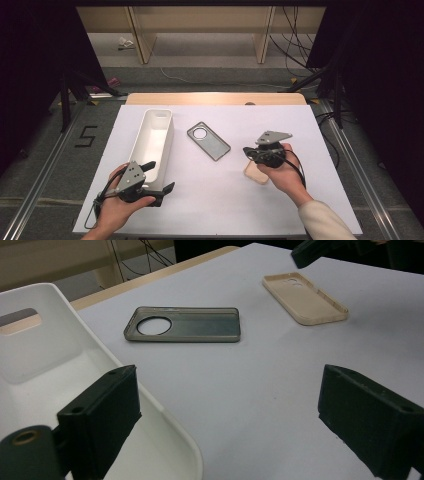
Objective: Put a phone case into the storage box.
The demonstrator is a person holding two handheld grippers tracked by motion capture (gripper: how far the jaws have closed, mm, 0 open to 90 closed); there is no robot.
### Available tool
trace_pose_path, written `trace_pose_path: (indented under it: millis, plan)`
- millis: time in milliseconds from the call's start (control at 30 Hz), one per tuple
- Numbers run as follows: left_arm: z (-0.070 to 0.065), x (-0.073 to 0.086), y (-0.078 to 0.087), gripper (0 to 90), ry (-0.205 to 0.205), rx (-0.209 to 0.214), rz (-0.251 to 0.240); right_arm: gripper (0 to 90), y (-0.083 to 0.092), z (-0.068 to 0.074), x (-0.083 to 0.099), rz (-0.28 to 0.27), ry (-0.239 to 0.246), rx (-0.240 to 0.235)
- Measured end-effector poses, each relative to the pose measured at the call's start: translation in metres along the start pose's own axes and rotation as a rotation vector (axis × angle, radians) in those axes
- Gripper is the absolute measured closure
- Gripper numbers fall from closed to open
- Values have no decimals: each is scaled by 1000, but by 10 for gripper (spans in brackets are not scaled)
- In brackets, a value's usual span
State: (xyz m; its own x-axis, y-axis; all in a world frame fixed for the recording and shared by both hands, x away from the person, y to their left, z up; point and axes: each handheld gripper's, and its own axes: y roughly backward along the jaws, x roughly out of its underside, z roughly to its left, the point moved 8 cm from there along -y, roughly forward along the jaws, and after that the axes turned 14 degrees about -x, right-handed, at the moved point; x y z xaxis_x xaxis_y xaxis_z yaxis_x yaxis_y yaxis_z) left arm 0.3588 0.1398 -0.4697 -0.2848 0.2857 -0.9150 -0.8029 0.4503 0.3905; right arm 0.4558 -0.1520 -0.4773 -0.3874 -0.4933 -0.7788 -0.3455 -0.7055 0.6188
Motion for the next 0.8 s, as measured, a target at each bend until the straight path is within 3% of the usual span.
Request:
trace_pose_path:
  millis: [167,200,400,800]
  plan:
    - [0,0,1,100,-1,0,0,900,-23,-13,-9,36,-25,13]
    - [0,0,1,101,-1,0,1,900,-32,-21,-11,52,-34,27]
    - [0,0,0,106,0,2,1,900,-55,-42,-8,93,-82,46]
    - [0,0,1,109,4,2,-3,900,-85,-54,-6,146,-104,57]
